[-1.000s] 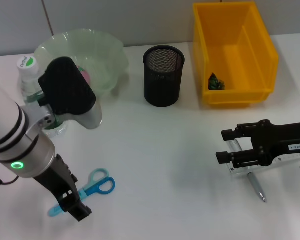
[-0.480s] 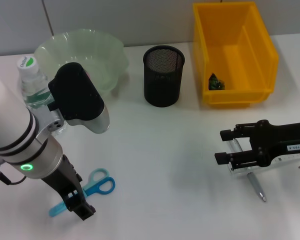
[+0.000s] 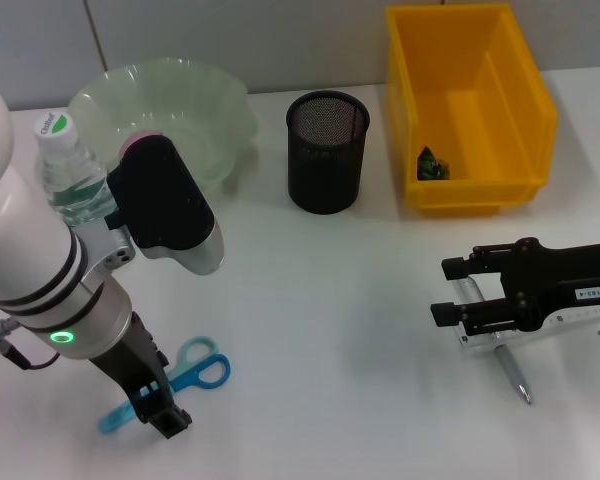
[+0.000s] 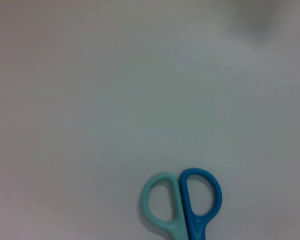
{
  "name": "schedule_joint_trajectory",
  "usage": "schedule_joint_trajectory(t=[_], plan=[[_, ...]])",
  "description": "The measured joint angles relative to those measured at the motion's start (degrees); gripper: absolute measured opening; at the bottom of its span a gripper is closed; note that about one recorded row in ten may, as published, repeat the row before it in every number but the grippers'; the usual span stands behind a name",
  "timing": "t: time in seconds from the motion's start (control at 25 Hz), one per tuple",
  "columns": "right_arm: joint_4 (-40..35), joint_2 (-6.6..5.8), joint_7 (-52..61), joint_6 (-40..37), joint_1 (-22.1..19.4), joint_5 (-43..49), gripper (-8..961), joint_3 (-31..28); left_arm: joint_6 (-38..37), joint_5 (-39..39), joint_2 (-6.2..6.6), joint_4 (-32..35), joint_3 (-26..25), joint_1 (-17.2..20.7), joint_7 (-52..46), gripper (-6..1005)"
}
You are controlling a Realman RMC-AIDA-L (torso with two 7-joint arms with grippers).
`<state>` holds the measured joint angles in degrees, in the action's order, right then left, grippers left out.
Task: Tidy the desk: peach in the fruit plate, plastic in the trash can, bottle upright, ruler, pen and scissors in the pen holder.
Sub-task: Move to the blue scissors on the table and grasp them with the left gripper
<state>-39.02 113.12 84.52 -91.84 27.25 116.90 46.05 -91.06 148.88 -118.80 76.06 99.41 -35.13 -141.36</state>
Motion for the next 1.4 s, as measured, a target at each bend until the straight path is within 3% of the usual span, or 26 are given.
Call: schedule_joint_trajectory(t=[1.4], plan=[[0.3, -0.14, 0.1, 0.4, 0.5, 0.0, 754, -0.1, 1.8, 0.5, -0.02, -2.9, 0.5, -1.8, 1.6, 530]])
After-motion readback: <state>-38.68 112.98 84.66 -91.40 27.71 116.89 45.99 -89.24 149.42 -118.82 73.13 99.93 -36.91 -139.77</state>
